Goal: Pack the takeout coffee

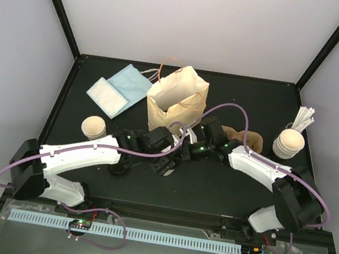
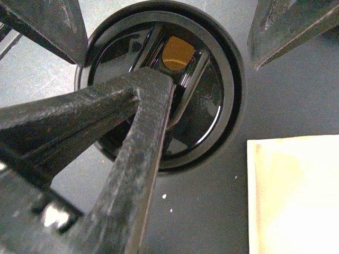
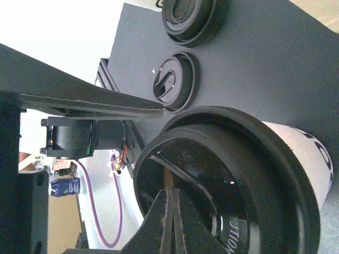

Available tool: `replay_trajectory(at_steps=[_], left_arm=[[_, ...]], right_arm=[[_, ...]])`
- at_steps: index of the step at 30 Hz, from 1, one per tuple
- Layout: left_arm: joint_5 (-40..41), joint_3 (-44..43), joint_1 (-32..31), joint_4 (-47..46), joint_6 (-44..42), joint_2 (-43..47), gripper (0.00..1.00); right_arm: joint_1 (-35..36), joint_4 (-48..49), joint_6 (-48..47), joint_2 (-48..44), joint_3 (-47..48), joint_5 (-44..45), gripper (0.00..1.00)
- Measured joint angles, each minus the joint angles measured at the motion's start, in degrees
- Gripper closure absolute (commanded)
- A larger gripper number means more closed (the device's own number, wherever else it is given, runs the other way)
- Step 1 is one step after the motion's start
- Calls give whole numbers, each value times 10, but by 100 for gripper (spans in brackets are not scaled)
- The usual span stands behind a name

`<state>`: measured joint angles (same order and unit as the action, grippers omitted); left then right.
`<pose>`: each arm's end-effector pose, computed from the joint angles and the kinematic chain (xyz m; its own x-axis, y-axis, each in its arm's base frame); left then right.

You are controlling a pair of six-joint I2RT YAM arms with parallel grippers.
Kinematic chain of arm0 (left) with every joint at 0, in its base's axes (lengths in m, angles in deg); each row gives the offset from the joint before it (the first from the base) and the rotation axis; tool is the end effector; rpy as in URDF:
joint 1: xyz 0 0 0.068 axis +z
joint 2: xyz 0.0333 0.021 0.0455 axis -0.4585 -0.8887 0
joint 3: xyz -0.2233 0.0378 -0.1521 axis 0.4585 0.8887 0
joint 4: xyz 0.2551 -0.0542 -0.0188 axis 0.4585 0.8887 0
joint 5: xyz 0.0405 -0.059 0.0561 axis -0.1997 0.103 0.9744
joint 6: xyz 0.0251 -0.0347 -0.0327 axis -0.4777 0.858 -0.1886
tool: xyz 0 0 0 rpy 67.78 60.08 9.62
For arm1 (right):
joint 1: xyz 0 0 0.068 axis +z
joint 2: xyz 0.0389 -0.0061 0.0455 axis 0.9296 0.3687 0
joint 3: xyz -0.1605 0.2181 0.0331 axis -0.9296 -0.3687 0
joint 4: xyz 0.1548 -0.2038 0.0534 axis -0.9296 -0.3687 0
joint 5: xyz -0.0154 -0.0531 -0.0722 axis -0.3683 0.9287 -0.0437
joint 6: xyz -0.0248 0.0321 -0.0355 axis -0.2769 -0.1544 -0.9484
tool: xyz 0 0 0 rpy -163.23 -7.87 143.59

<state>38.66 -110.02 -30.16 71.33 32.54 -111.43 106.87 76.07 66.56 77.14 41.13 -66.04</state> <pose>0.1448 -0.2201 0.2504 -0.6189 0.5967 -0.5107 0.7011 0.7128 -0.0169 0.2114 0.2018 0.2023 -0.9251 -0.2671 -0.2700 -0.3652 0.4301 0.8256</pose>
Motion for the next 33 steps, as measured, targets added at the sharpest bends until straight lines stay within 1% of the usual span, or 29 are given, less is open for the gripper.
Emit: replay_trajectory(at_steps=[15,19,24,33], left_arm=[[4,-13,0,-3,1,15,15],[4,-12,0,-6,1,15,15],[4,-12,0,-10,1,15,15],[4,3,0,-13,7,32,14]], right_arm=[[0,-10,-1,0,5,-6,99],[0,-37,-2,-2,28,-7,99],[0,-47,-9,-18,59,-9,99],[0,-75,-22,-22,67,3,99]])
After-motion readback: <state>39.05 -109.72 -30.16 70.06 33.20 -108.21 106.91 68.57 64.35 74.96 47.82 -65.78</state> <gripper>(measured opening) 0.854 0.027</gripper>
